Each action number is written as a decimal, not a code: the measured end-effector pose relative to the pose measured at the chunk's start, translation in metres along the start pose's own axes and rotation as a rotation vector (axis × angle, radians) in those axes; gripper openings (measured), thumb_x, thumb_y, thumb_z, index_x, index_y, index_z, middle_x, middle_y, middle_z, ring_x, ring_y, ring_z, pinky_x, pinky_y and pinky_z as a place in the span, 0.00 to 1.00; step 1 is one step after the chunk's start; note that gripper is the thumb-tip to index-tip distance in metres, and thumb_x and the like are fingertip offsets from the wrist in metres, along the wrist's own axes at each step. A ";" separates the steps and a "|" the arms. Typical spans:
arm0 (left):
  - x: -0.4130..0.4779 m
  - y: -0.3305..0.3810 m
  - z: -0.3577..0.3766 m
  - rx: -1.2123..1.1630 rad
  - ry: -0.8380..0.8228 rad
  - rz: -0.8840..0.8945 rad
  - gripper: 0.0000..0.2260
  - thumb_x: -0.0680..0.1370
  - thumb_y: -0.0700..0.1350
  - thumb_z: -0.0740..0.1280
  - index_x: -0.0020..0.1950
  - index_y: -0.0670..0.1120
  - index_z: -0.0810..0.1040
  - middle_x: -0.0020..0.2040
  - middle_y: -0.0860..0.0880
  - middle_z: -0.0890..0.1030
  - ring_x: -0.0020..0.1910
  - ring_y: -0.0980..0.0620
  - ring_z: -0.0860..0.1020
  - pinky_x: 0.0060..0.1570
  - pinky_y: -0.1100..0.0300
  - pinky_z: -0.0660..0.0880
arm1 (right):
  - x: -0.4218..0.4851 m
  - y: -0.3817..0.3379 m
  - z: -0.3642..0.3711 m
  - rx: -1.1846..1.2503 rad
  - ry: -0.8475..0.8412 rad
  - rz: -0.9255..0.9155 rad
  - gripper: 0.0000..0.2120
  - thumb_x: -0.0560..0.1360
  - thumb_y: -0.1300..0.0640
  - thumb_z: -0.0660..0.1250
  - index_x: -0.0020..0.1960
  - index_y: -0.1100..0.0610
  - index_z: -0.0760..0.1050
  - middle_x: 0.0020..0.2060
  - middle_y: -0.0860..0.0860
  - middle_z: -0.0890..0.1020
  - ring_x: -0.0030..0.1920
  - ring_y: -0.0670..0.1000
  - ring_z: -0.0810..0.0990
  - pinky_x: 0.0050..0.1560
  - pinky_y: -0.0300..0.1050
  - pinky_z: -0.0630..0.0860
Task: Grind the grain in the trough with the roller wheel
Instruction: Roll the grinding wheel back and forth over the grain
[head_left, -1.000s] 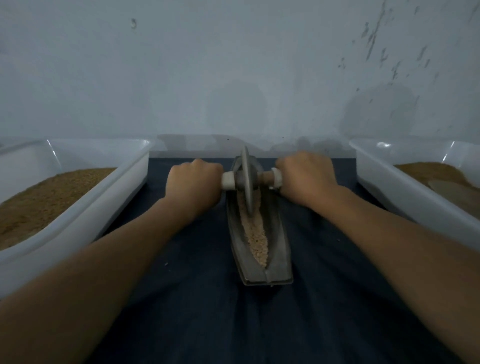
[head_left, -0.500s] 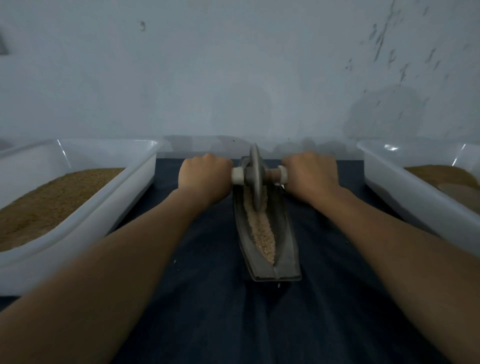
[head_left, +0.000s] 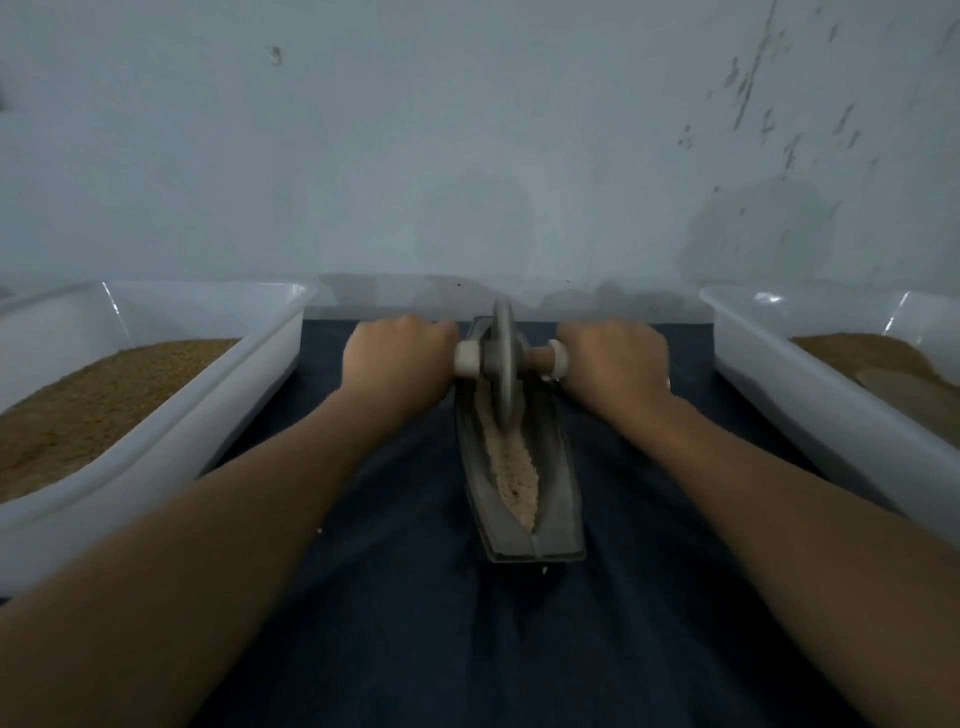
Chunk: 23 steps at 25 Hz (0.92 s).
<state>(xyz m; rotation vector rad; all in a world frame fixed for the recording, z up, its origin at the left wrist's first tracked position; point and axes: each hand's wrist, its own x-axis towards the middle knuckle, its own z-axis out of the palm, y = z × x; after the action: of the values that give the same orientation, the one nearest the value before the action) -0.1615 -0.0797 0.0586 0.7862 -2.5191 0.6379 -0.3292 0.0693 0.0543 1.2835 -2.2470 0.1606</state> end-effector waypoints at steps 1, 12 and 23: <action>0.018 0.001 -0.004 0.014 -0.040 -0.002 0.03 0.77 0.48 0.64 0.48 0.51 0.76 0.39 0.50 0.76 0.38 0.44 0.79 0.34 0.54 0.70 | 0.011 -0.001 0.006 0.051 -0.060 0.056 0.08 0.77 0.46 0.69 0.45 0.50 0.74 0.39 0.49 0.80 0.40 0.55 0.79 0.35 0.44 0.68; -0.048 -0.008 0.003 0.006 0.183 0.057 0.20 0.64 0.50 0.74 0.37 0.54 0.61 0.28 0.57 0.52 0.24 0.57 0.47 0.27 0.66 0.45 | -0.030 0.011 -0.004 -0.116 0.098 -0.149 0.16 0.64 0.48 0.72 0.35 0.45 0.64 0.26 0.43 0.65 0.24 0.46 0.63 0.27 0.37 0.53; -0.062 -0.011 -0.008 -0.067 0.249 0.116 0.23 0.62 0.52 0.74 0.38 0.57 0.57 0.29 0.58 0.50 0.26 0.60 0.45 0.28 0.67 0.44 | -0.049 0.016 -0.022 -0.065 0.275 -0.259 0.16 0.58 0.50 0.67 0.34 0.45 0.58 0.25 0.42 0.56 0.23 0.43 0.52 0.28 0.35 0.49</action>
<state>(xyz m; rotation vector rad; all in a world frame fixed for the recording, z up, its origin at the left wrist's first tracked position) -0.1061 -0.0576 0.0363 0.5059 -2.3562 0.6430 -0.3142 0.1237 0.0509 1.4097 -1.8250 0.1561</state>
